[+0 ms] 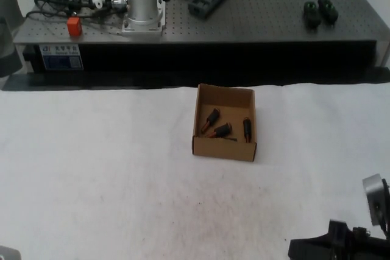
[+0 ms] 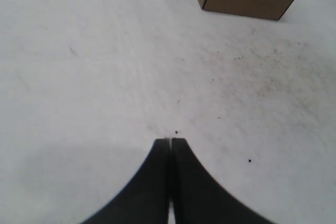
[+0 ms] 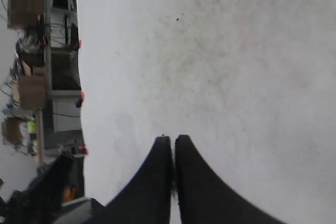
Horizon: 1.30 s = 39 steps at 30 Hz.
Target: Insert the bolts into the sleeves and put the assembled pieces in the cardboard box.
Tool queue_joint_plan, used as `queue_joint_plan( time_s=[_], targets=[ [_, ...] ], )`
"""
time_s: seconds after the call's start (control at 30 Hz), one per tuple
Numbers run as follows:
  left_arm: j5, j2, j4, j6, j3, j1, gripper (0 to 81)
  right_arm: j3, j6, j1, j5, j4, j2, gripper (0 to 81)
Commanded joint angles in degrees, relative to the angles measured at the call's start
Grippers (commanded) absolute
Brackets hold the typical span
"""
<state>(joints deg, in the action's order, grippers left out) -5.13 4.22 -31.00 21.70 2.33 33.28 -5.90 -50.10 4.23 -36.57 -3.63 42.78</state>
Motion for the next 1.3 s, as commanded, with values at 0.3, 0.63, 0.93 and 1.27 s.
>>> queue_joint_plan(
  time_s=[0.3,0.63,0.93,1.27],
  targets=[
    [-0.2,-0.4,1.1,0.6,0.2,0.1,0.6,0.0,-41.0,-0.1,-10.8,-6.4,-0.3,3.5],
    [-0.2,-0.4,1.1,0.6,0.2,0.1,0.6,0.0,-9.4,-0.1,-6.8,-2.4,-0.3,3.5],
    [-0.2,-0.4,1.1,0.5,0.2,0.1,0.6,0.0,42.0,-0.1,6.8,0.4,-0.3,3.5],
    [-3.3,-0.4,0.5,-4.4,0.2,0.1,0.6,3.4,50.9,-0.1,23.0,-3.1,-0.3,3.5]
  ],
)
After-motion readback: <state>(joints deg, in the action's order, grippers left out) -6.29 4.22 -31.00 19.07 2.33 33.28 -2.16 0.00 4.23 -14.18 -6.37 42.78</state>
